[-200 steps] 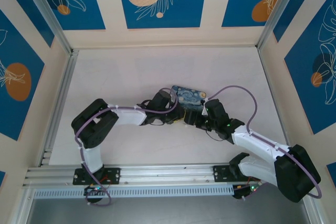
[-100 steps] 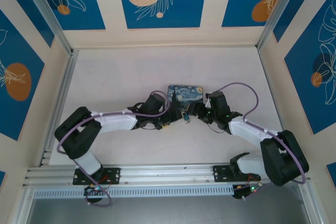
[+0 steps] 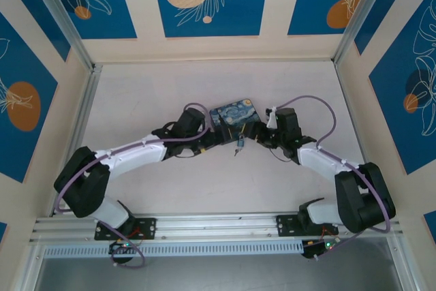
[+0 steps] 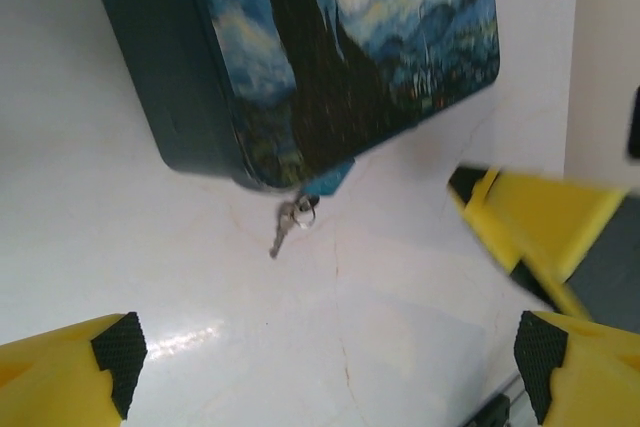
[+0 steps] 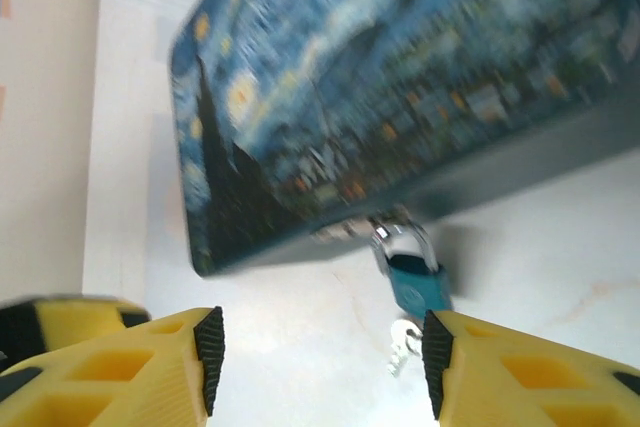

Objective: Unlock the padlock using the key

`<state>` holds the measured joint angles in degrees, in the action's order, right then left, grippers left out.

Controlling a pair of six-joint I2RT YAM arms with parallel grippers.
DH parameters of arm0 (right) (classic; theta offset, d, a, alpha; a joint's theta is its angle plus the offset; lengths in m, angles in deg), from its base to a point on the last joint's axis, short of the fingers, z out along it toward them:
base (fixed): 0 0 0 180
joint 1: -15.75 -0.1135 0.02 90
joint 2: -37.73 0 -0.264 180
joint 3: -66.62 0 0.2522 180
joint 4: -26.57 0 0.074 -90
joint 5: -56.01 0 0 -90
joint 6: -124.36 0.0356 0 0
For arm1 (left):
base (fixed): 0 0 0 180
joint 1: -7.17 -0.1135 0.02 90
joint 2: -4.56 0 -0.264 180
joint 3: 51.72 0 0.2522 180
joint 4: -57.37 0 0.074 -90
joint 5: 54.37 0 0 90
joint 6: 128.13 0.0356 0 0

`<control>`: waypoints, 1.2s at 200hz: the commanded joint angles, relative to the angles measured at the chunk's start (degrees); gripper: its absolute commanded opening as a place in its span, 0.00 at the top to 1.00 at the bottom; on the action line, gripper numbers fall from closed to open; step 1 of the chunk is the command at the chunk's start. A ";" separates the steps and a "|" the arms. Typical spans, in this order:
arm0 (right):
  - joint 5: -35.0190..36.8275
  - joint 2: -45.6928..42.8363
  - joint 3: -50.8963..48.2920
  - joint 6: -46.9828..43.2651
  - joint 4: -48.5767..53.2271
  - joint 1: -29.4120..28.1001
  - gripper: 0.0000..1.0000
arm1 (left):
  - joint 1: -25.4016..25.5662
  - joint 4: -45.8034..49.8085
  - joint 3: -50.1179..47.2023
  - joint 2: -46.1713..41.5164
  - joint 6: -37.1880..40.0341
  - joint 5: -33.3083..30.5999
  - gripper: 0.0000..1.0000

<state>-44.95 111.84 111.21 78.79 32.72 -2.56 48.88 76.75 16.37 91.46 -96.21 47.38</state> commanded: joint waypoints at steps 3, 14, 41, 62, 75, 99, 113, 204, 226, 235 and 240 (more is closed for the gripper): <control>-1.12 0.25 -3.45 -1.51 -2.54 0.10 0.45 | -2.64 3.28 4.48 2.15 4.70 0.26 0.00; -0.93 1.21 -3.81 -2.29 -3.83 -0.11 0.47 | -3.79 4.11 6.17 3.65 6.06 0.81 0.00; -0.48 4.56 -2.46 -4.36 -4.69 -0.45 0.54 | -5.97 8.54 11.57 7.18 9.70 0.02 0.00; -0.22 7.51 -1.12 -5.31 -5.30 -0.66 0.56 | -7.25 12.16 15.86 10.28 12.41 -1.00 0.00; -0.04 9.25 -0.32 -5.65 -5.69 -1.03 0.55 | -8.05 14.36 18.14 12.34 13.57 -1.07 0.00; 0.58 12.12 0.58 -6.35 -7.04 -2.25 0.53 | -8.77 15.96 21.06 15.59 14.88 -0.44 0.00; 0.59 13.32 1.15 -7.05 -7.87 -3.06 0.54 | -8.95 16.08 22.03 16.94 15.10 -0.15 0.00; 2.91 18.23 2.35 -8.80 -10.38 -5.05 0.55 | -9.94 15.47 23.74 20.24 15.06 1.17 0.00; 3.71 18.88 2.99 -9.38 -10.18 -5.73 0.58 | -9.98 15.30 23.55 20.33 14.89 1.33 0.00; 3.92 18.99 2.93 -9.39 -10.22 -5.86 0.61 | -9.93 15.06 23.41 20.34 14.84 1.34 0.00; 4.03 19.13 2.90 -9.44 -10.22 -5.92 0.62 | -10.05 15.05 23.37 20.33 14.76 1.32 0.00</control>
<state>-42.51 129.56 113.22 71.16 23.17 -7.67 39.64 91.55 38.62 110.82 -82.51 47.60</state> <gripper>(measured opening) 0.405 0.998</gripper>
